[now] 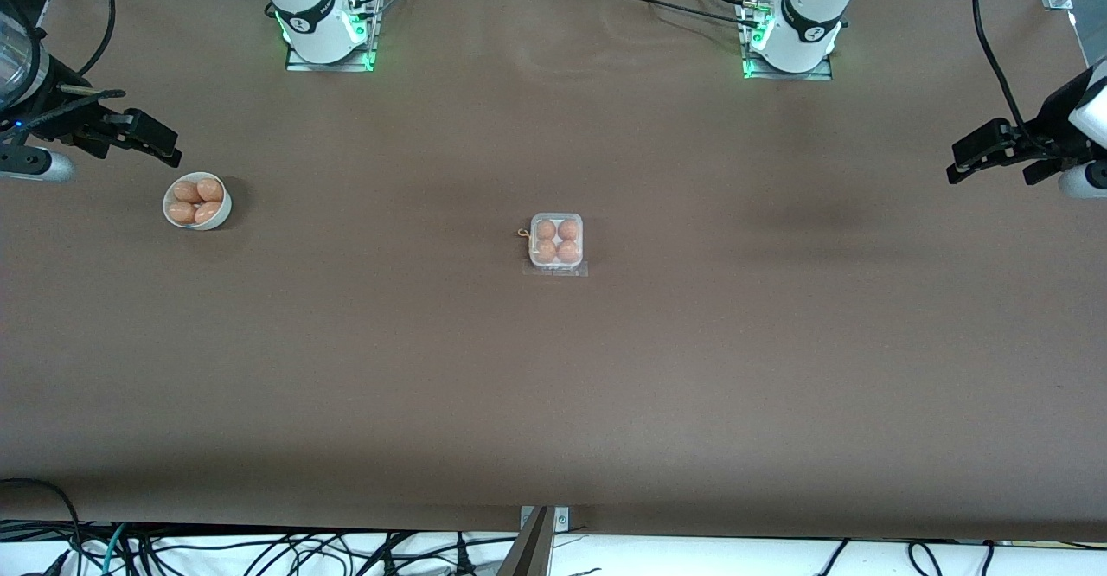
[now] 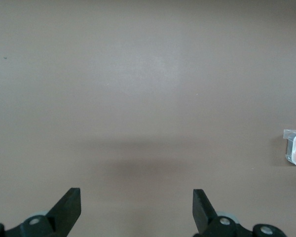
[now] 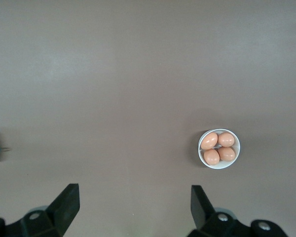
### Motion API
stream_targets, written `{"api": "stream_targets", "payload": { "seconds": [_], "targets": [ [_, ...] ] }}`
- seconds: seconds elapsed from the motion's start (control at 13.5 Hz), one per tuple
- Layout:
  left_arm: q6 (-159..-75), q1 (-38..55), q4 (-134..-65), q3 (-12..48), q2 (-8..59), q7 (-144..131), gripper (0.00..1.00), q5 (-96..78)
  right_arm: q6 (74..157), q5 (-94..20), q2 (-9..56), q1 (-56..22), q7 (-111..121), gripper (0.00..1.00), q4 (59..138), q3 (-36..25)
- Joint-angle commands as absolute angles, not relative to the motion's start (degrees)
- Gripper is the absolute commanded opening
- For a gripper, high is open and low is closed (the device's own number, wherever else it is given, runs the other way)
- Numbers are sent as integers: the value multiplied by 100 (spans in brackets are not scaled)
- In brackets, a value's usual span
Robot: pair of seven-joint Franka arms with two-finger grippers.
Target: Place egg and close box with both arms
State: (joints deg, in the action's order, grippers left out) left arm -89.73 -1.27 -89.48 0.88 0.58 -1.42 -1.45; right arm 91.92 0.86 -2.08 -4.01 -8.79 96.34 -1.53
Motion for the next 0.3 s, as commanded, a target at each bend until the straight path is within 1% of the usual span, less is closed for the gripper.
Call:
{"api": "stream_targets", "payload": {
  "seconds": [0.0, 0.22],
  "targets": [
    [-9079, 43, -9158, 0, -210, -53, 100, -185, 9220, 9, -237, -387, -809, 100, 9642, -149],
    [-9035, 114, -9176, 17, -237, -53, 100, 96, 9220, 9, -237, -387, -817, 100, 9642, -149]
  ]
}}
